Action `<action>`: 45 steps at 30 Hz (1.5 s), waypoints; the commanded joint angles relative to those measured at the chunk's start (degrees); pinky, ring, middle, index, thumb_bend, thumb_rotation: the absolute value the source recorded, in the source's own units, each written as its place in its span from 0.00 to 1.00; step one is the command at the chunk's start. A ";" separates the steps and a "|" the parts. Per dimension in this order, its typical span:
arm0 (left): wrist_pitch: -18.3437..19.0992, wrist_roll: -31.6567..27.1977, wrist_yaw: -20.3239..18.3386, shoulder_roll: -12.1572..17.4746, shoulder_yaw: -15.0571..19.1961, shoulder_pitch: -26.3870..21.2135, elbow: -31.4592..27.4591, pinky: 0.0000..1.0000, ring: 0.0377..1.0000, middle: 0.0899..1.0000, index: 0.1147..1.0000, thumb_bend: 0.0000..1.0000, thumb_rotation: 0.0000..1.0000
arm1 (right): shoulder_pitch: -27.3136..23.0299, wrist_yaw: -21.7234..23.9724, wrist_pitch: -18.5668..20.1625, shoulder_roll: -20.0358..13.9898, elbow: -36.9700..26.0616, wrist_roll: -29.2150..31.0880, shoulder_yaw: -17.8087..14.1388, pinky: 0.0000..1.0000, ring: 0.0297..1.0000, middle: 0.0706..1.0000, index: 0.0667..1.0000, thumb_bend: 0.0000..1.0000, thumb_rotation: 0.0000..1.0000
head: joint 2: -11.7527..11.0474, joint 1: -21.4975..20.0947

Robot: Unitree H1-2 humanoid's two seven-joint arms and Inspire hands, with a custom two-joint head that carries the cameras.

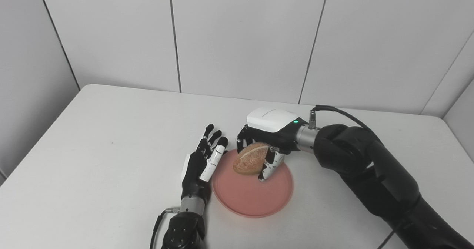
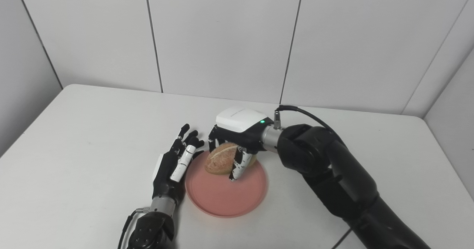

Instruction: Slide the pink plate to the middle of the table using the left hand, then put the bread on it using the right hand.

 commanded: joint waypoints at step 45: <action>1.60 -2.76 -1.97 0.21 0.77 0.26 -1.12 0.80 0.84 0.93 0.92 0.77 0.69 | -0.77 0.72 -2.15 0.57 0.62 1.36 -2.04 0.69 0.76 0.73 0.68 1.00 0.31 | 0.90 -1.18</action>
